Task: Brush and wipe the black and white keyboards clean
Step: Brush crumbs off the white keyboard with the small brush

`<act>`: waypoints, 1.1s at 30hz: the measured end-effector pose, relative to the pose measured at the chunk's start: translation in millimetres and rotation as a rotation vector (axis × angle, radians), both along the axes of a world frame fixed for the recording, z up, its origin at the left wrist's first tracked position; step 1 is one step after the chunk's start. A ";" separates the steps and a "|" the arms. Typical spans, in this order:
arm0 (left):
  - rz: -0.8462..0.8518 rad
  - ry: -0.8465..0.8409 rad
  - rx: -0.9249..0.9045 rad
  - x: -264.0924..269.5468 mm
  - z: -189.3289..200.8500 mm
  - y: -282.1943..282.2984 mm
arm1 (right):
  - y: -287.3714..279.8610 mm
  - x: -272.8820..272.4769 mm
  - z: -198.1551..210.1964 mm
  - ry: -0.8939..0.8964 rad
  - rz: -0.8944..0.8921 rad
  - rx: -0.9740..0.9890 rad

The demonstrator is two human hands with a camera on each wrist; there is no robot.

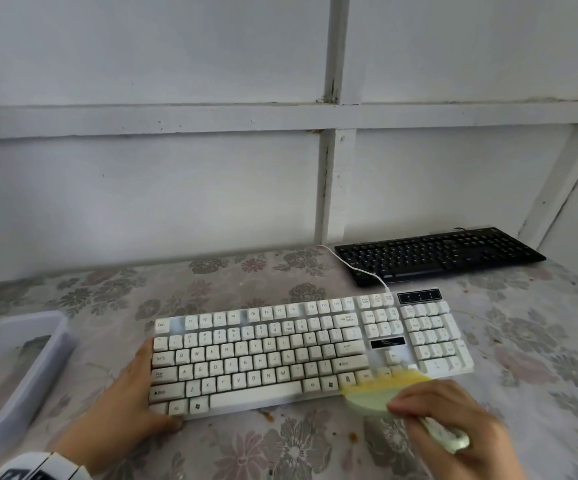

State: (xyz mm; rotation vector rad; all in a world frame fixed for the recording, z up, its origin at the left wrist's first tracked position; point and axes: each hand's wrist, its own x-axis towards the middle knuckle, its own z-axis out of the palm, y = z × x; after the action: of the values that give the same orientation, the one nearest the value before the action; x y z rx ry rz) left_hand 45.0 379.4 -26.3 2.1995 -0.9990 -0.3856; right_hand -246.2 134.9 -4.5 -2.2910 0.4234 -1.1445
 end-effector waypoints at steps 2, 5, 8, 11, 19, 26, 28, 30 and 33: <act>-0.001 -0.002 0.000 -1.5 1.8 -0.8 | -13.8 -14.9 2.1 0.014 -0.067 0.000; 0.003 0.001 0.008 -2.4 2.6 -1.2 | -24.6 -34.1 17.7 0.020 -0.104 -0.003; 0.010 -0.004 0.002 -1.8 2.7 -1.9 | -24.6 -35.2 25.1 -0.006 -0.061 0.040; -0.003 0.008 -0.022 -1.6 3.5 -2.1 | -20.0 -24.5 19.7 0.003 0.024 0.045; -0.016 0.033 -0.056 6.8 -6.2 0.6 | 0.2 4.6 -2.0 0.046 0.067 -0.143; -0.025 0.015 -0.060 5.1 -4.5 -0.1 | -19.9 -18.4 -0.4 0.069 -0.087 -0.105; -0.015 0.017 -0.060 4.5 -4.4 -0.2 | -27.8 -28.5 7.7 0.073 -0.175 -0.131; -0.014 0.013 -0.062 5.6 -4.9 -0.5 | -28.1 -33.9 18.0 0.053 -0.237 -0.126; -0.021 0.017 -0.043 9.6 -8.3 -0.1 | -22.1 -30.6 20.9 0.045 -0.204 -0.116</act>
State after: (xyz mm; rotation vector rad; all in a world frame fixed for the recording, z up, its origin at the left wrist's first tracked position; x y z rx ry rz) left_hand 54.6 379.3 -34.7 2.1450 -1.0132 -0.3881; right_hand -276.8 112.8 16.3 -2.4214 0.6357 -1.2470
